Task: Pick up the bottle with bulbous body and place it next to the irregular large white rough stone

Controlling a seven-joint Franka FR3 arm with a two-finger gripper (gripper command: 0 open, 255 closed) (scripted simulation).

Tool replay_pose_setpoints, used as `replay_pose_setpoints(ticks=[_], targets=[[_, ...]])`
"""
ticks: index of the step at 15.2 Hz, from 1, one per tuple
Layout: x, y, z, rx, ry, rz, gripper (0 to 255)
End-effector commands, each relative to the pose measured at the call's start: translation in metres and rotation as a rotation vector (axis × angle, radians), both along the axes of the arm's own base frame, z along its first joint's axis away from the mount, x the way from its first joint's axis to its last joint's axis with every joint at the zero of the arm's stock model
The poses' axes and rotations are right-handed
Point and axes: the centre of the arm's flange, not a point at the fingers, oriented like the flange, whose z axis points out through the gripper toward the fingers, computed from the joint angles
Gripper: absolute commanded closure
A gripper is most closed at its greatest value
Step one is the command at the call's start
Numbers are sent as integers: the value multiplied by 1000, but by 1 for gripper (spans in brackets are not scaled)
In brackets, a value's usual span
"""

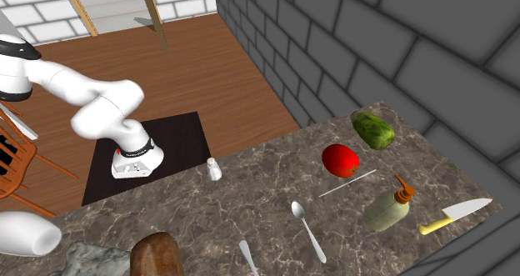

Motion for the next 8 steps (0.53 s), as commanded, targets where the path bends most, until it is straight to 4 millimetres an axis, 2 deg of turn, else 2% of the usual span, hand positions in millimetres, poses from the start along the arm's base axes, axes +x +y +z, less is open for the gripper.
replay_pose_setpoints(ticks=[1,5,8], targets=[[0,0,0,0,0,0,0],[0,1,50,0,0,0,0],[0,1,50,0,0,0,0]])
